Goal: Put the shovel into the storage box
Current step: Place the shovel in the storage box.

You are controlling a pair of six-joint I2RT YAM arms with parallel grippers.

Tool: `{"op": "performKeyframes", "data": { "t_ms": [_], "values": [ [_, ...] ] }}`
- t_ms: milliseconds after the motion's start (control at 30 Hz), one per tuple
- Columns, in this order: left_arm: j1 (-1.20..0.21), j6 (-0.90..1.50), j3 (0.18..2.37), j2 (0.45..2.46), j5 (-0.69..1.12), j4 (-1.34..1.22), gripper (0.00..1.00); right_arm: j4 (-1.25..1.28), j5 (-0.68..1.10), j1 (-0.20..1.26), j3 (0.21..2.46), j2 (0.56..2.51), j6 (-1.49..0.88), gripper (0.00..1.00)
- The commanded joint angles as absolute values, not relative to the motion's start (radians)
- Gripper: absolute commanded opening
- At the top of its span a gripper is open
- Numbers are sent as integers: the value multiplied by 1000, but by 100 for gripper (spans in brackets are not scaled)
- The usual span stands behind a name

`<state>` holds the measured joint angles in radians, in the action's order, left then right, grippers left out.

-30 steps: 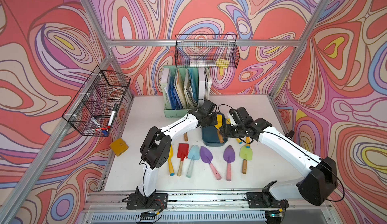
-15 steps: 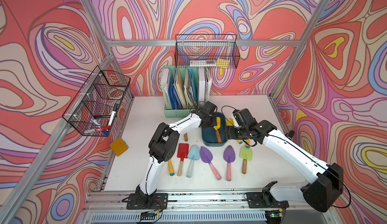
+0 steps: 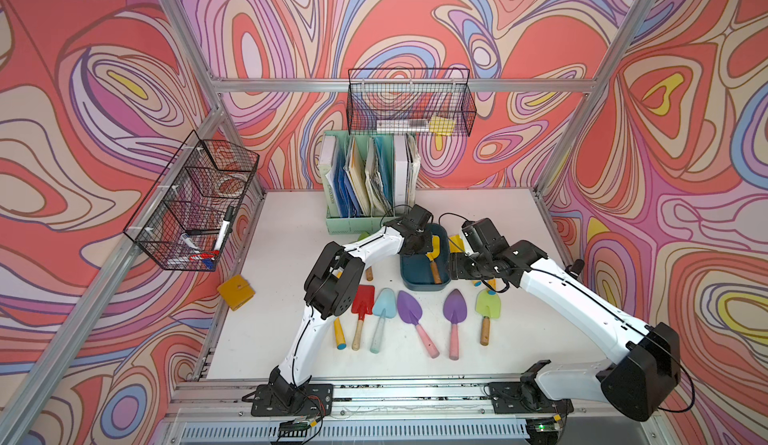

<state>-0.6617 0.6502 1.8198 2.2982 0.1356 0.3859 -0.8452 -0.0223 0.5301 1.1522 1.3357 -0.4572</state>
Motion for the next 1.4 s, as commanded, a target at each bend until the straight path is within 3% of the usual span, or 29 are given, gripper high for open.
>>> {"op": "performKeyframes", "data": {
  "t_ms": [0,100,333,800,1167,1367],
  "values": [
    [-655,640,1858,2317,147,371,0,-831,-26,536,1145,1345,-456,65],
    [-654,640,1876,2331,141,395,1,-828,-23,536,1142,1348,-453,65],
    [-653,641,1921,2363,141,453,27,-827,-26,537,1131,1346,-452,65],
    [-655,631,1948,2337,121,522,66,-826,-29,535,1132,1341,-445,65],
    [-671,607,1951,2234,101,552,72,-880,-156,515,1121,1337,-522,65],
    [-684,586,1899,2122,93,532,72,-828,-107,332,1016,1309,-546,63]
  ]
}}
